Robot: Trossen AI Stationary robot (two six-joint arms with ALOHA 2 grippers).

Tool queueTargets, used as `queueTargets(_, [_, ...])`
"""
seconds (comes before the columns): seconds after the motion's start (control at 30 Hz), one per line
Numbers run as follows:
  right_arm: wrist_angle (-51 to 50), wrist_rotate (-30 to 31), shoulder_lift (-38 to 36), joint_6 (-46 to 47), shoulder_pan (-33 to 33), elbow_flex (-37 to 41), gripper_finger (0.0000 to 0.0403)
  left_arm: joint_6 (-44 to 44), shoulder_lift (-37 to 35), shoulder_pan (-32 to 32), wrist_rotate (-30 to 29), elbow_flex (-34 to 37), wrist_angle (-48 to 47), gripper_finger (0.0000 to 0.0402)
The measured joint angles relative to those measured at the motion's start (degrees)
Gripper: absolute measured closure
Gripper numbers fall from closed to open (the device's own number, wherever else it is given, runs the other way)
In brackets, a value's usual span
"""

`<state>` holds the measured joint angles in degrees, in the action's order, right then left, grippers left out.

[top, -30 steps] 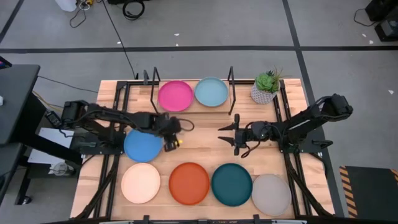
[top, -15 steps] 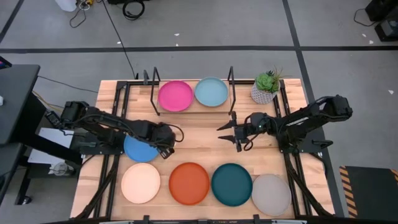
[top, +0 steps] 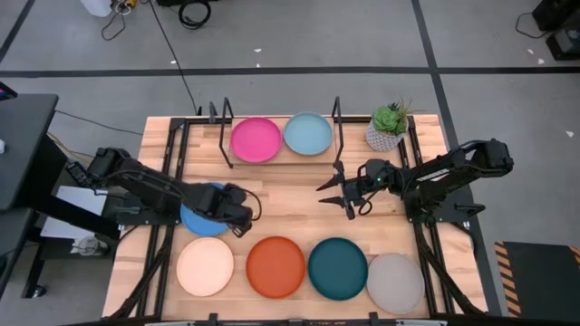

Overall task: Place and stack plates onto a shelf
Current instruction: Stack the blue plate on the top of pink plate on the shelf

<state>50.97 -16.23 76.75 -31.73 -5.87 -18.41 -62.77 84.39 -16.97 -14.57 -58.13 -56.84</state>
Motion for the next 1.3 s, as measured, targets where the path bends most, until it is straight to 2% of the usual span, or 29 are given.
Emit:
queueTargets(0.27, [0.47,0.00,0.00,-1.55,-0.07,0.00,0.0234,-2.96,1.64,-0.04,0.25,-0.21,-2.60,0.0258])
queueTargets(0.5, [1.43,-1.47,0.92,-2.58,-1.31,-0.02,0.0234,-3.71,7.94,-0.04,0.76,-5.76,-7.67,0.0260])
queueTargets(0.87, [10.95,-1.79,7.46,-2.58,-2.54,-0.07,0.0234,-1.19,17.06,0.89,7.34,-6.43,-8.43,0.0260])
queueTargets(1.07, [12.79,-0.33,9.05,-3.30,-2.54,-0.09,0.0234,0.24,16.33,1.71,10.52,-6.43,-8.52,0.0260])
queueTargets(1.3, [12.85,1.22,9.05,-3.41,-2.54,-0.09,0.0234,-1.98,15.56,1.30,10.37,-6.42,-6.70,0.0260])
